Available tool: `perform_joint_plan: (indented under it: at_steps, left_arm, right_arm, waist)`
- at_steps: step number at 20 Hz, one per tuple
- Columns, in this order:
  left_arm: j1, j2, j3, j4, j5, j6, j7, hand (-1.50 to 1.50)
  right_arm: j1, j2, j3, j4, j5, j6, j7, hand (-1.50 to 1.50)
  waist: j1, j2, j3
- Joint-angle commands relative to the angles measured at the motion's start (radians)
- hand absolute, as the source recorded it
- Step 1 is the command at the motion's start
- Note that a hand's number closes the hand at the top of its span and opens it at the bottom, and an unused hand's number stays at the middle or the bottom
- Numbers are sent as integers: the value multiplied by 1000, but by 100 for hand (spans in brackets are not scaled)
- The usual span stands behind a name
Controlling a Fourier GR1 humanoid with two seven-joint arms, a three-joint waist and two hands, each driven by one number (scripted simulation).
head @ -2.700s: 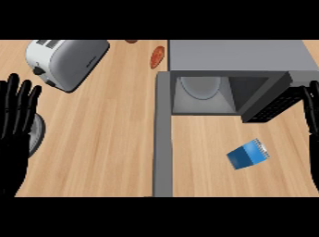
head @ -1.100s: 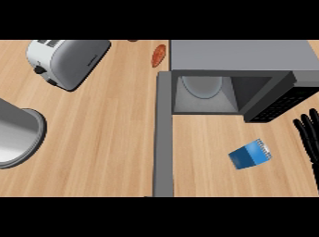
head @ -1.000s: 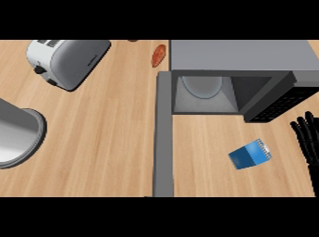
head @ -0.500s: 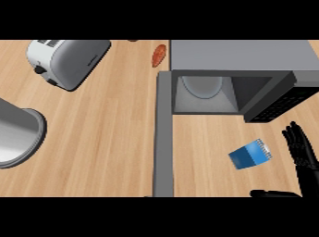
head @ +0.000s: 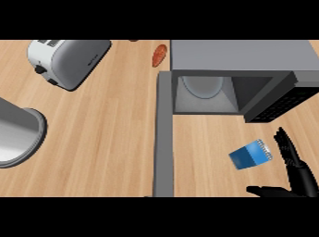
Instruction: Pick up the milk, place it into the microwave and close the microwave
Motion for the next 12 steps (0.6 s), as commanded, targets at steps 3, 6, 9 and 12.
perform_joint_plan:
  at_steps: [3, 6, 9, 12]
  left_arm:
    - [-1, -4, 51, -9, 59, -27, 29, -150]
    - [43, -42, 66, -27, 67, -79, 39, -150]
    - [2, 17, 125, 49, 121, -87, 50, -150]
    - [-5, -57, 53, -41, 50, -64, 69, -150]
  right_arm:
    - [-106, -39, -31, 303, 42, -41, -200, -150]
    - [-206, -33, -33, 449, 50, -59, -255, -150]
    - [-227, -23, -24, 447, 42, -65, -244, -150]
    - [-341, -30, -59, 674, 44, -82, -348, -150]
  waist:
    - [-1, 0, 0]
    - [4, 0, 0]
    - [-1, 0, -1]
    - [5, 2, 1]
